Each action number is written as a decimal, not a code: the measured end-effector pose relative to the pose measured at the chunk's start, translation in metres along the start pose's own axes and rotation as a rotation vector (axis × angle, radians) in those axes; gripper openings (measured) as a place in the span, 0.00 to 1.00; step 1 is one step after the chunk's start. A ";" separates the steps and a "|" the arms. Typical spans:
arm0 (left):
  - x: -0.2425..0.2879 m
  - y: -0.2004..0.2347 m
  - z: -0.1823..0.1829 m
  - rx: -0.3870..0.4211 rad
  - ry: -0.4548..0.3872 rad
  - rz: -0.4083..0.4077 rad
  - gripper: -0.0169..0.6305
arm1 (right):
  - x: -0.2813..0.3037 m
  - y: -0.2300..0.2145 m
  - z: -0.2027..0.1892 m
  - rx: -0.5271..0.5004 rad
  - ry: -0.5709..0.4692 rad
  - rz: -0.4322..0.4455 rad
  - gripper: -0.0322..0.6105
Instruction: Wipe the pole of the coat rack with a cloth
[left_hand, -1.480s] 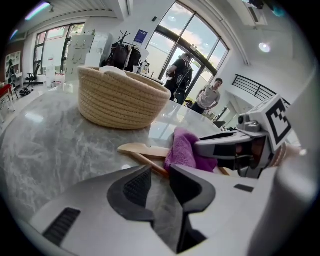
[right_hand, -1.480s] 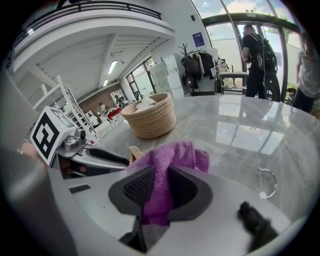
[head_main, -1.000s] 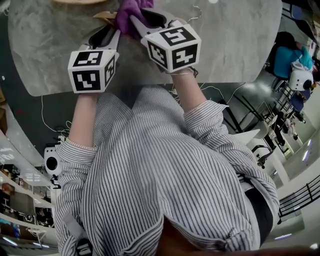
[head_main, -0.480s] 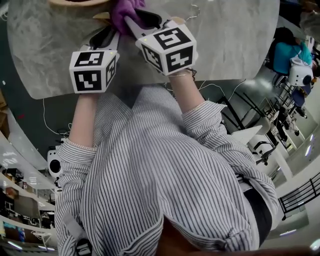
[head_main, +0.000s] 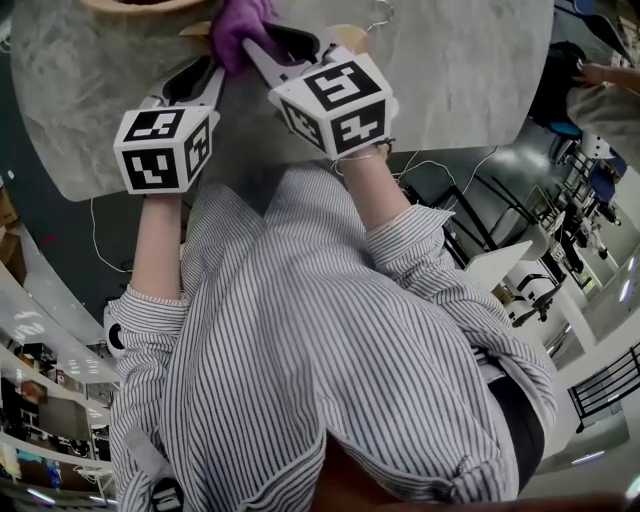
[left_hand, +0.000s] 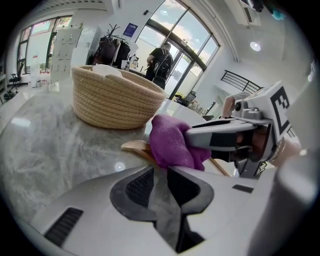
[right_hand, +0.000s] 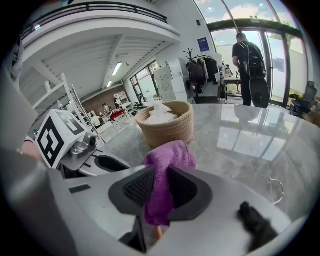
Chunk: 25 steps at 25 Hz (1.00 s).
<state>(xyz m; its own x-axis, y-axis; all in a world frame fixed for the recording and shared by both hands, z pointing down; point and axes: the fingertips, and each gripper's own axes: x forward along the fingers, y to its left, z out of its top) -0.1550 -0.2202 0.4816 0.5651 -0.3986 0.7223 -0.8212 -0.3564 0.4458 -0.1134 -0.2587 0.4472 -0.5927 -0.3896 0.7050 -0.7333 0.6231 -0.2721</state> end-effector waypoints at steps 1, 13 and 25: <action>-0.002 0.001 -0.001 0.002 0.003 0.006 0.17 | -0.001 0.003 -0.001 -0.001 0.001 0.002 0.19; -0.014 0.003 -0.005 -0.011 -0.016 0.044 0.14 | -0.012 0.019 -0.030 0.018 0.018 -0.009 0.19; -0.006 -0.009 -0.011 0.026 0.033 0.027 0.12 | -0.025 0.019 -0.061 0.071 0.043 -0.027 0.19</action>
<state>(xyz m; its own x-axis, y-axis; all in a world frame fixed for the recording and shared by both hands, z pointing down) -0.1519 -0.2051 0.4786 0.5395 -0.3805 0.7511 -0.8335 -0.3680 0.4122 -0.0920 -0.1951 0.4643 -0.5588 -0.3751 0.7397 -0.7715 0.5622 -0.2977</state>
